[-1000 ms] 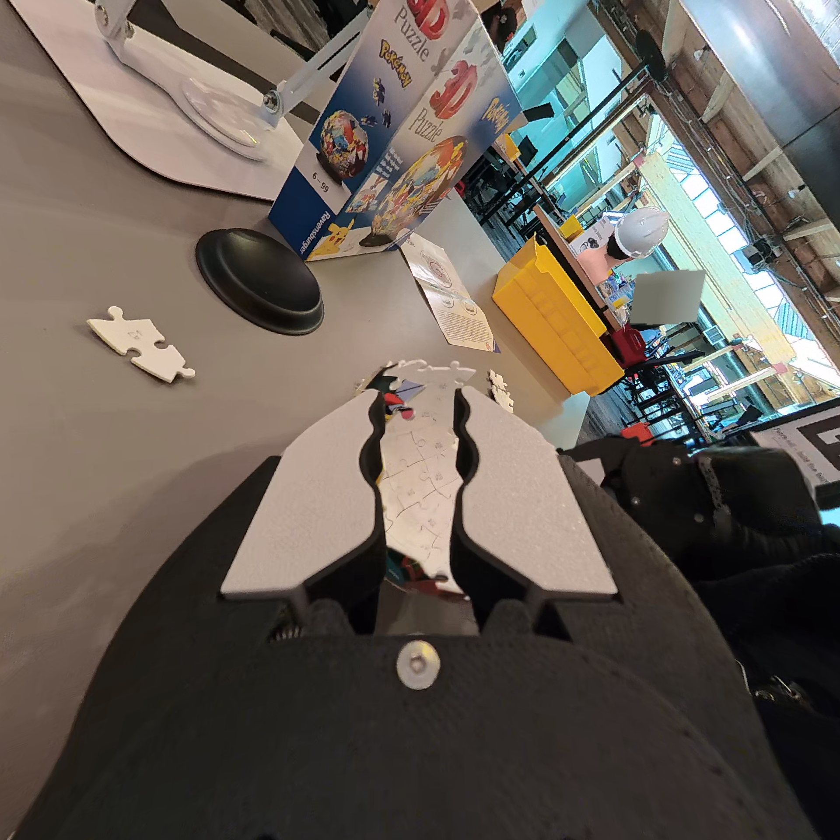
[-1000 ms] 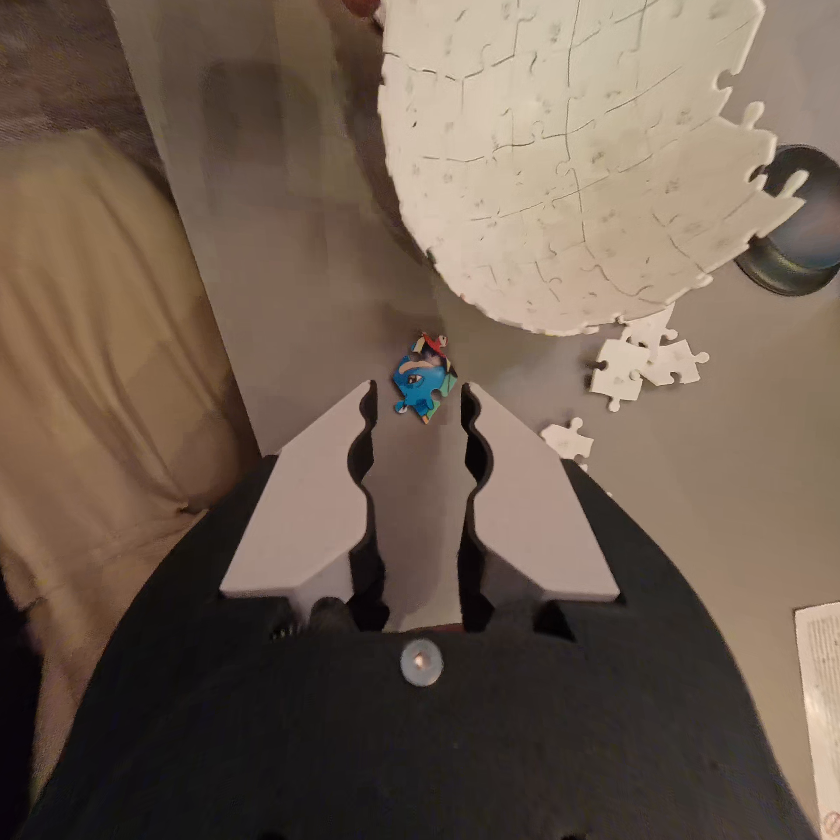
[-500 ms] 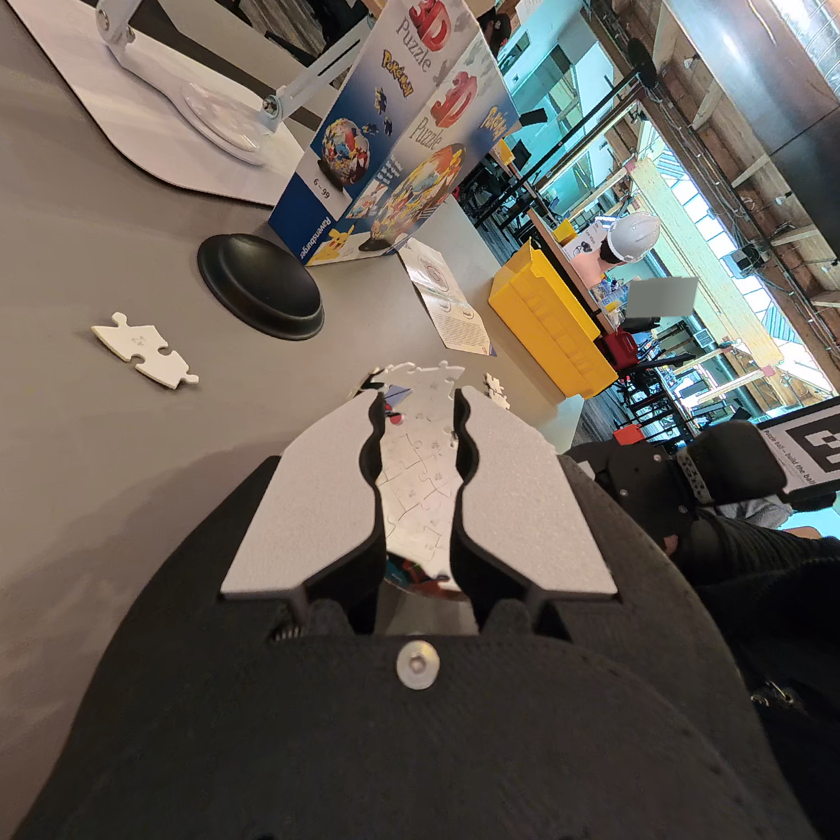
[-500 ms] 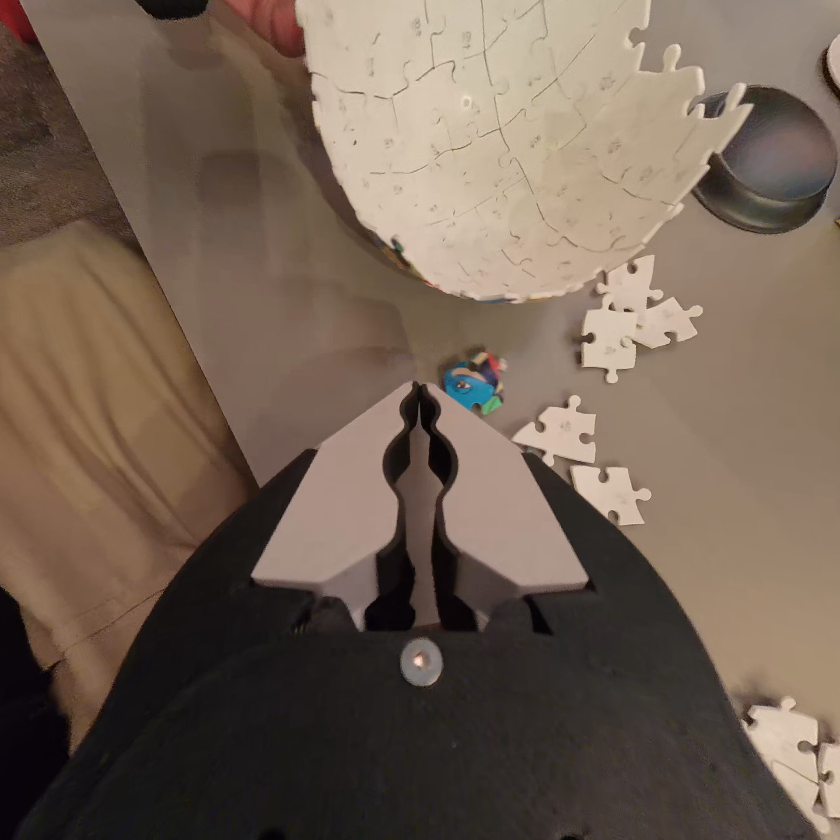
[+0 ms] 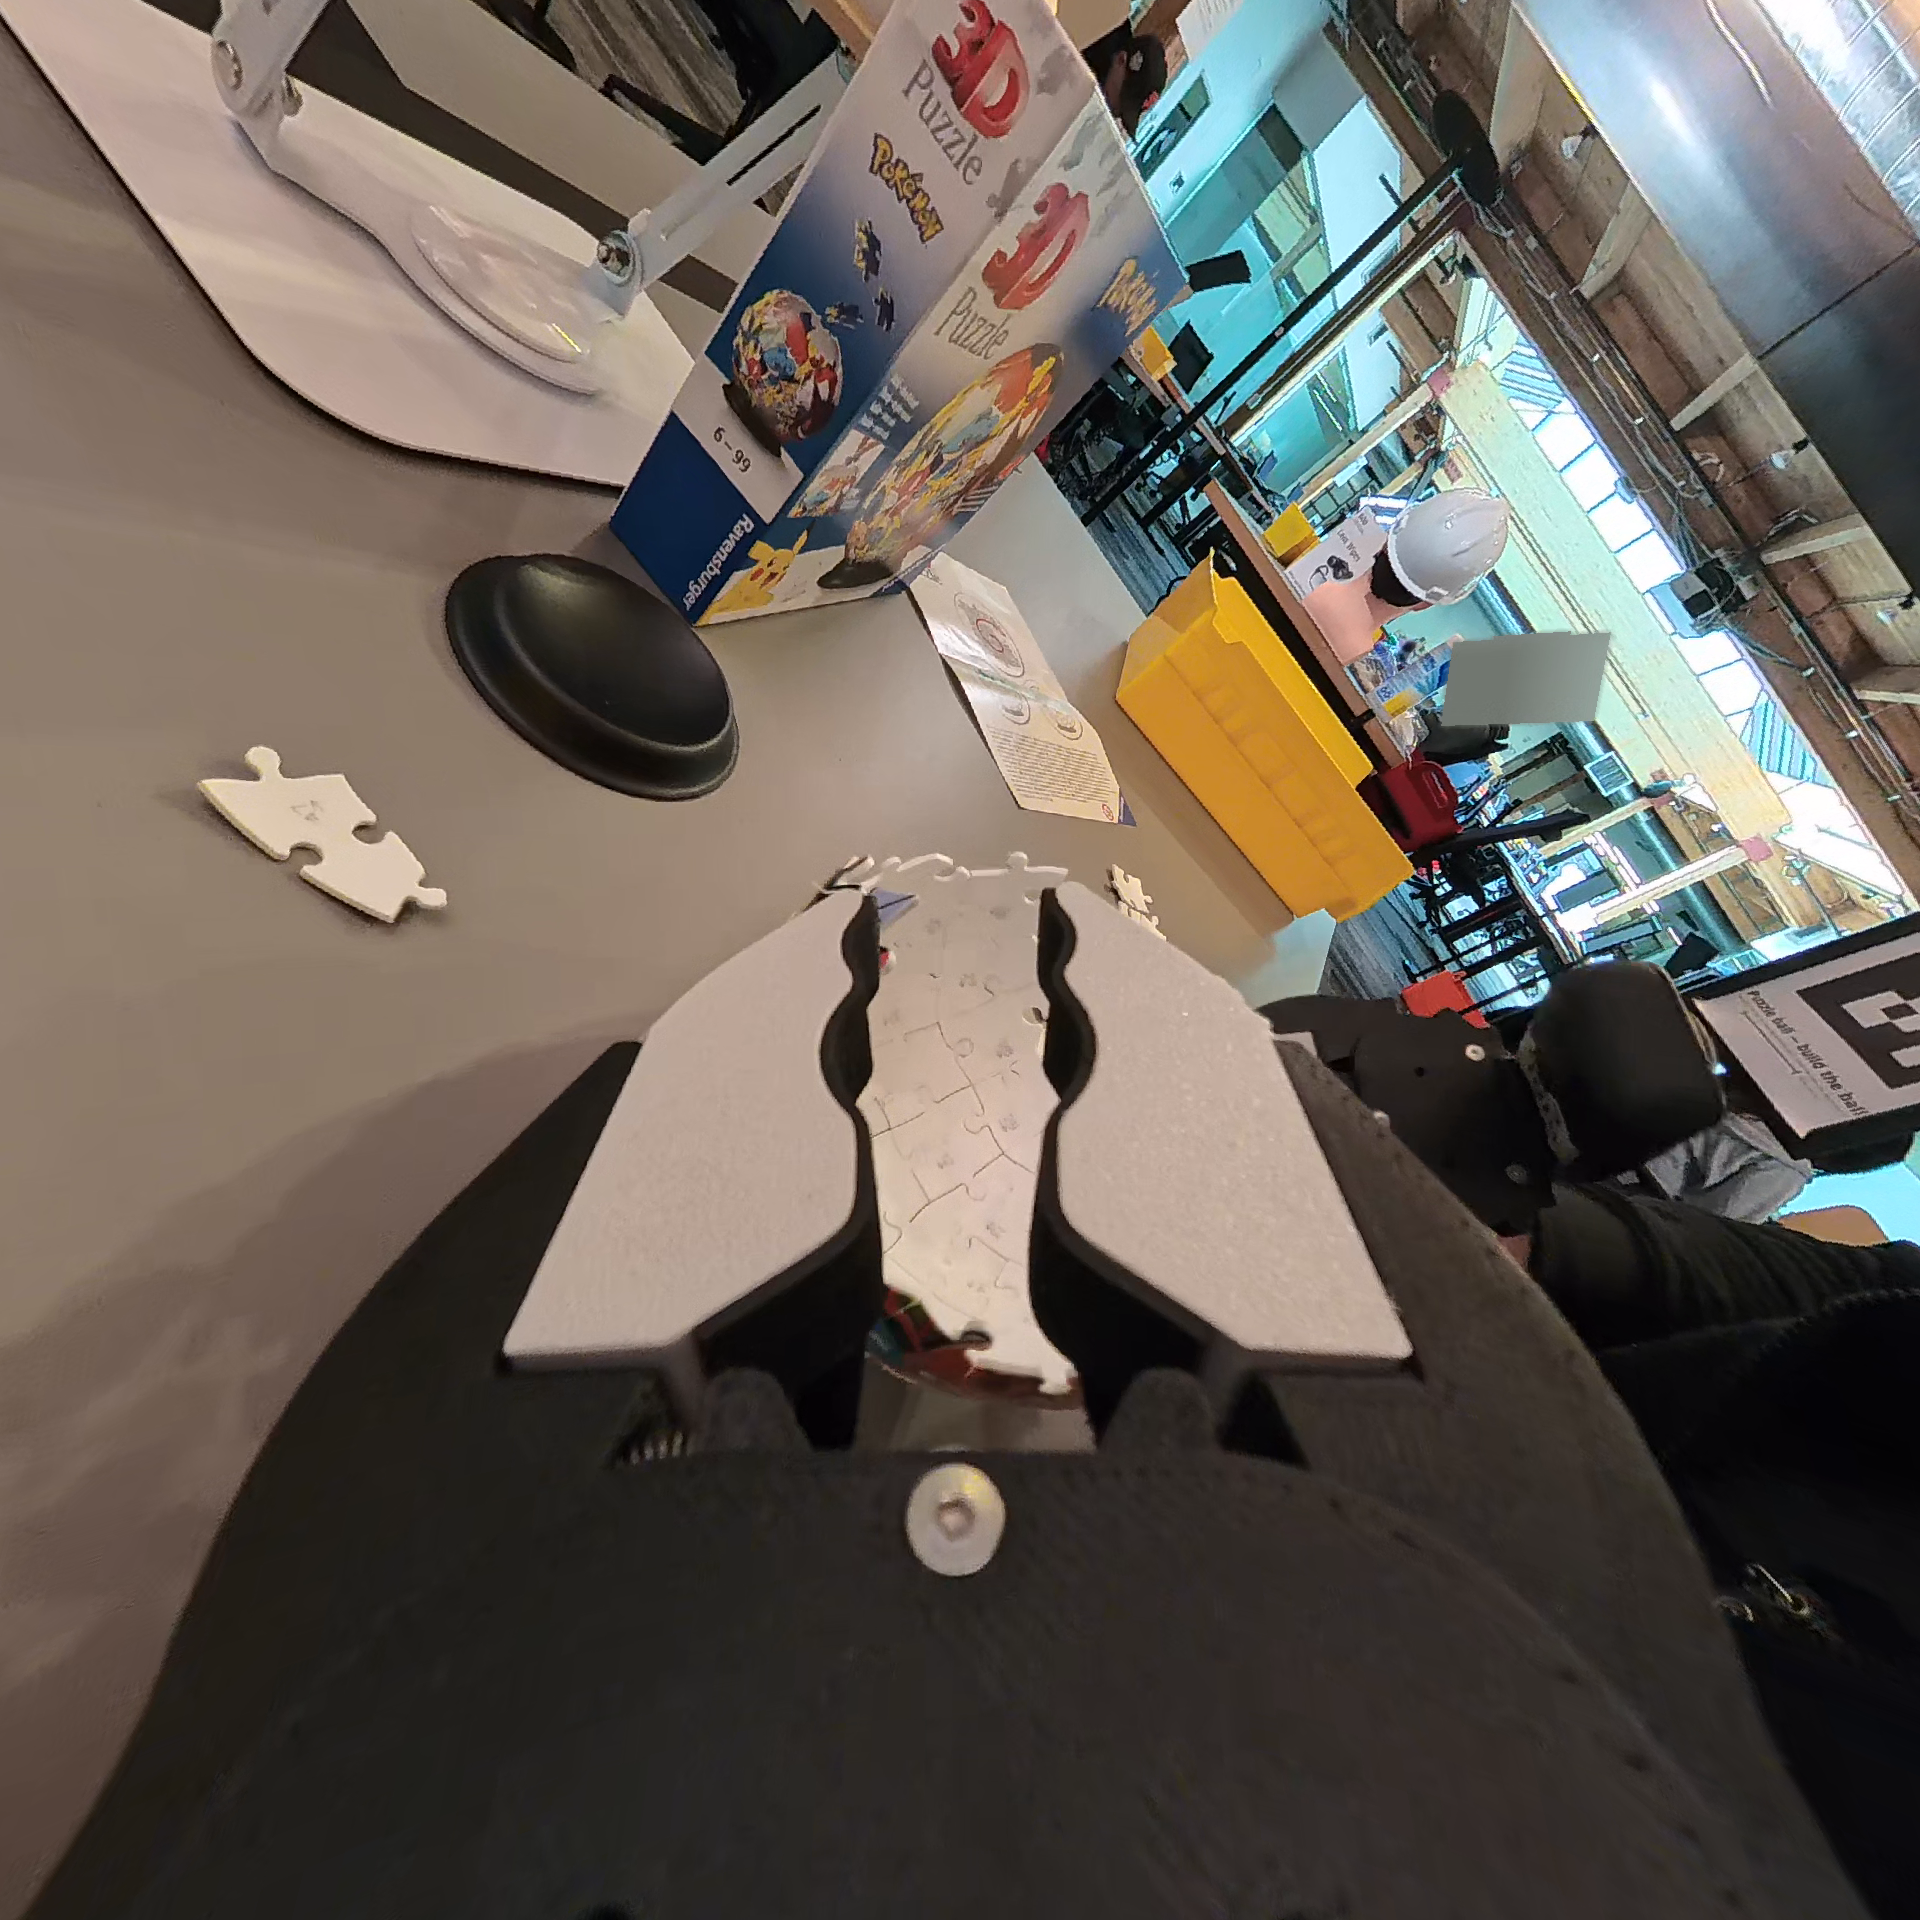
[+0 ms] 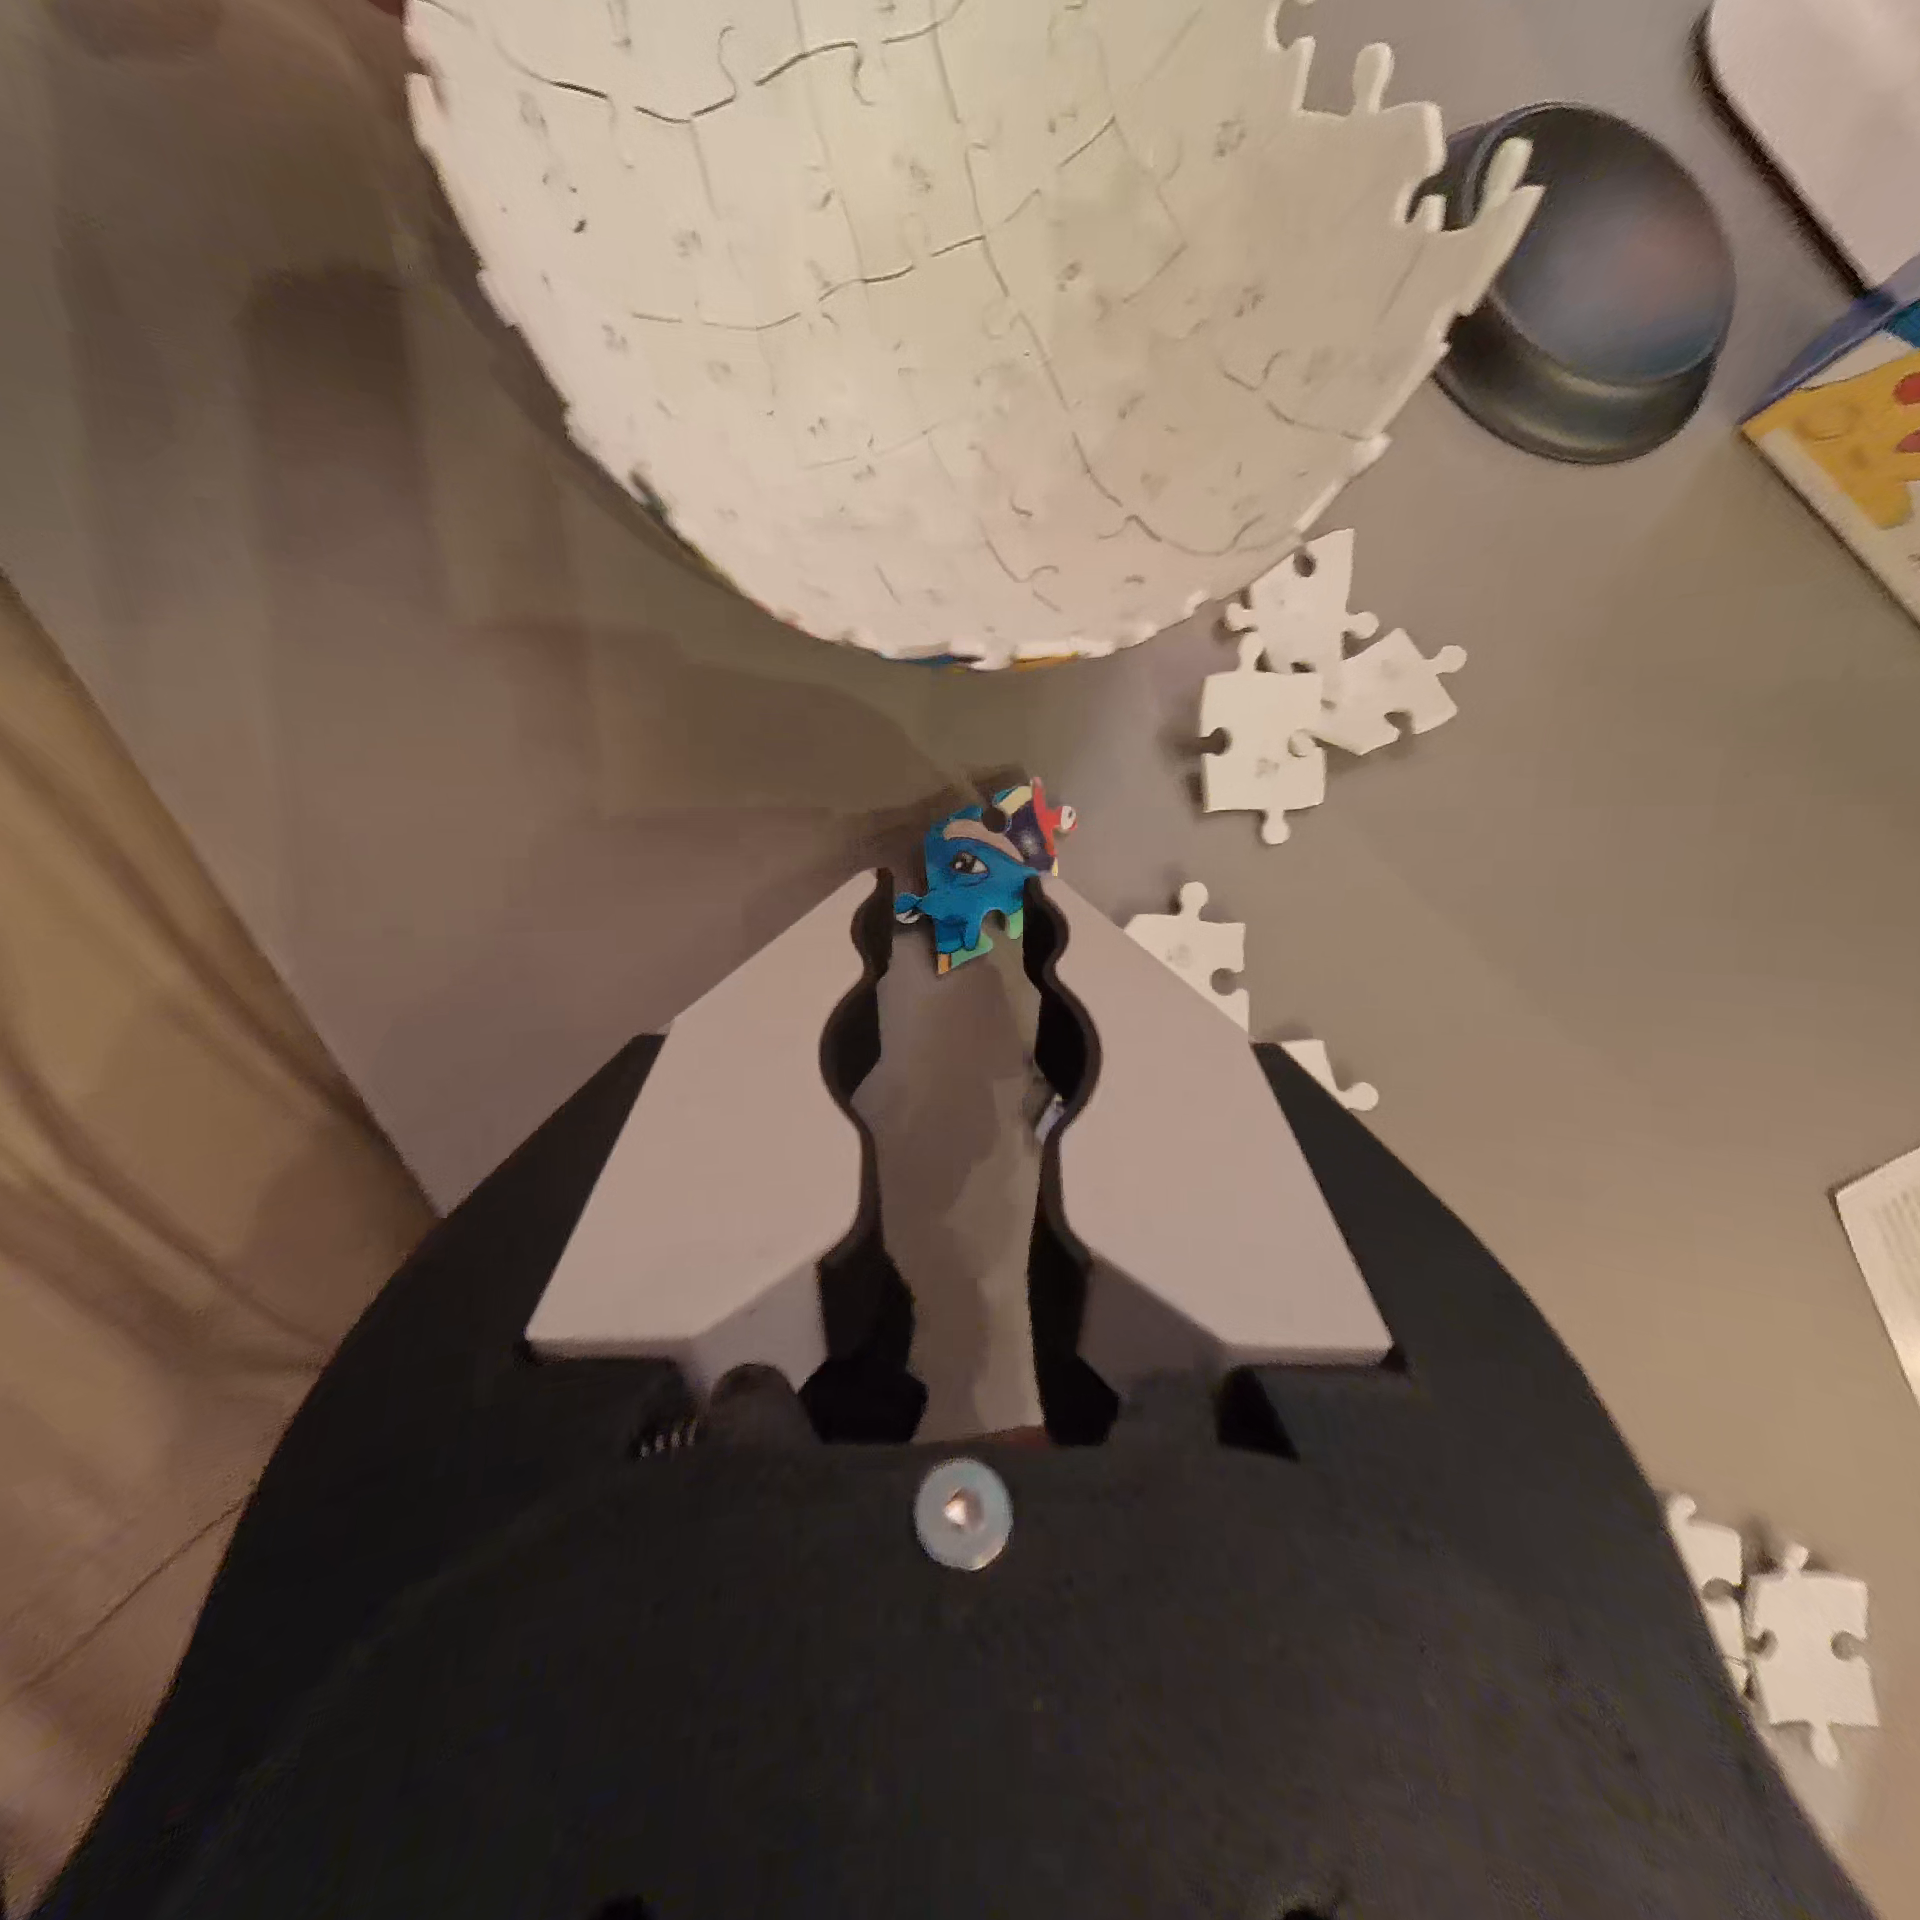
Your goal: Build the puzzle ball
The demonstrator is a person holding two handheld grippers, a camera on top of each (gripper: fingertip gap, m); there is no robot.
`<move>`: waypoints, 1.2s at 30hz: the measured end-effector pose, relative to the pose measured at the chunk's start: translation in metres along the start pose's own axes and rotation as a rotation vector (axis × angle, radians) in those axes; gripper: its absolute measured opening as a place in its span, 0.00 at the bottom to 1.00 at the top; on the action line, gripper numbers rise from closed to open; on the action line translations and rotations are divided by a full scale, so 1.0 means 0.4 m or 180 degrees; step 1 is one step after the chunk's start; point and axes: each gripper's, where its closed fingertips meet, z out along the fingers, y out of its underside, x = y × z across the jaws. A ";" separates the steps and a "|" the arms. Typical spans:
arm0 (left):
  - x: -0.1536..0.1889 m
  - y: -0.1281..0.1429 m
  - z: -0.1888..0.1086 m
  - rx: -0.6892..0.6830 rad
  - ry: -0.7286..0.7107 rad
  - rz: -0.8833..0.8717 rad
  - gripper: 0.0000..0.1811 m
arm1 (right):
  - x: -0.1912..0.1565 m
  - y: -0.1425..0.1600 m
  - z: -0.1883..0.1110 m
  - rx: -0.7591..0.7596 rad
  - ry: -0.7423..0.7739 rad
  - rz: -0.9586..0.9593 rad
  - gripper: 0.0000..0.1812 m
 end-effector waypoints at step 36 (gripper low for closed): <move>-0.020 -0.031 -0.008 0.0093 0.0007 -0.0072 0.16 | 0.146 -0.039 0.032 0.0147 -0.0239 -0.0001 0.04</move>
